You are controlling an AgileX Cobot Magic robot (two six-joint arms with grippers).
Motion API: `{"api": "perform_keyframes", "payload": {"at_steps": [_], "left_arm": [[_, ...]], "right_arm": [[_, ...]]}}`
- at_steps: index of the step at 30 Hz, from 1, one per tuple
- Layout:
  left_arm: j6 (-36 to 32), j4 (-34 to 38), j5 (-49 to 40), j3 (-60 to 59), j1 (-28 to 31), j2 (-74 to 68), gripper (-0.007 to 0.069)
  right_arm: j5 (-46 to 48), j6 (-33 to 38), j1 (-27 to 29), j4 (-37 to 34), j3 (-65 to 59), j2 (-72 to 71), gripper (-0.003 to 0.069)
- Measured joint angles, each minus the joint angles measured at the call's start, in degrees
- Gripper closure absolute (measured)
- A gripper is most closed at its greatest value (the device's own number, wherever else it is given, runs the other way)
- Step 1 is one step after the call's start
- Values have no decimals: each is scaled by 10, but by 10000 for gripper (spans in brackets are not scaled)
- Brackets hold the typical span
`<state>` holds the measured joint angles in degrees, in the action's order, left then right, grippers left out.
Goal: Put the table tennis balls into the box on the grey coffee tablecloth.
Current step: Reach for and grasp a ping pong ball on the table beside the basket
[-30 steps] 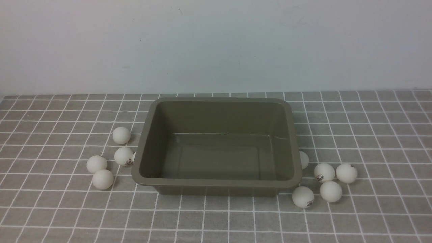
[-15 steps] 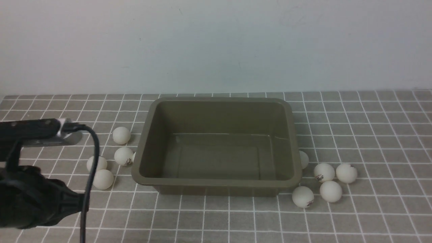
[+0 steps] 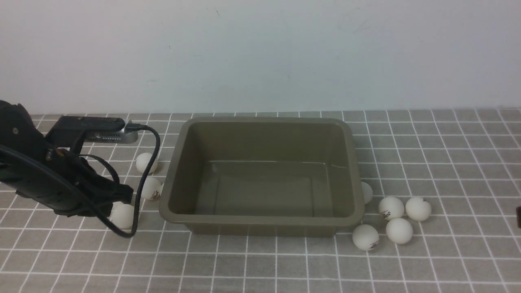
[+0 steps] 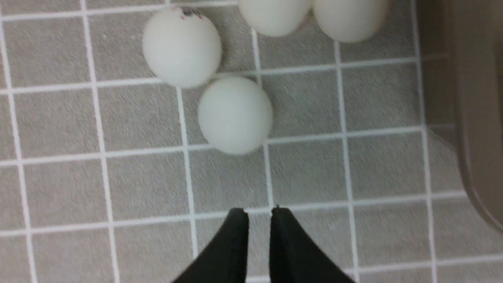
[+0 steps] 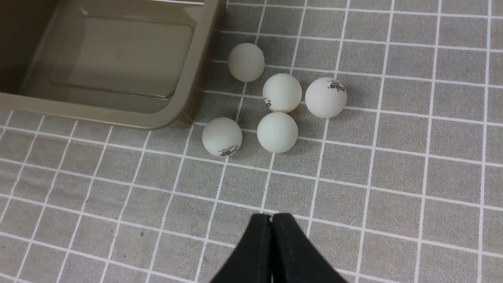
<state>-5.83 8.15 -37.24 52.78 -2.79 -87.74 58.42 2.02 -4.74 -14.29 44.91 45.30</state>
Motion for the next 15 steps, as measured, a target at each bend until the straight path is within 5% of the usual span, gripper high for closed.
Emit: {"api": "perform_keyframes", "payload": {"at_steps": [9, 15], "left_arm": [[34, -4, 87, 2, 0, -94, 109], [35, -4, 128, 4, 0, -140, 60]], "right_arm": [[-3, 0, 0, 0, 0, 0, 672], [-9, 0, 0, 0, 1, 0, 672]]}}
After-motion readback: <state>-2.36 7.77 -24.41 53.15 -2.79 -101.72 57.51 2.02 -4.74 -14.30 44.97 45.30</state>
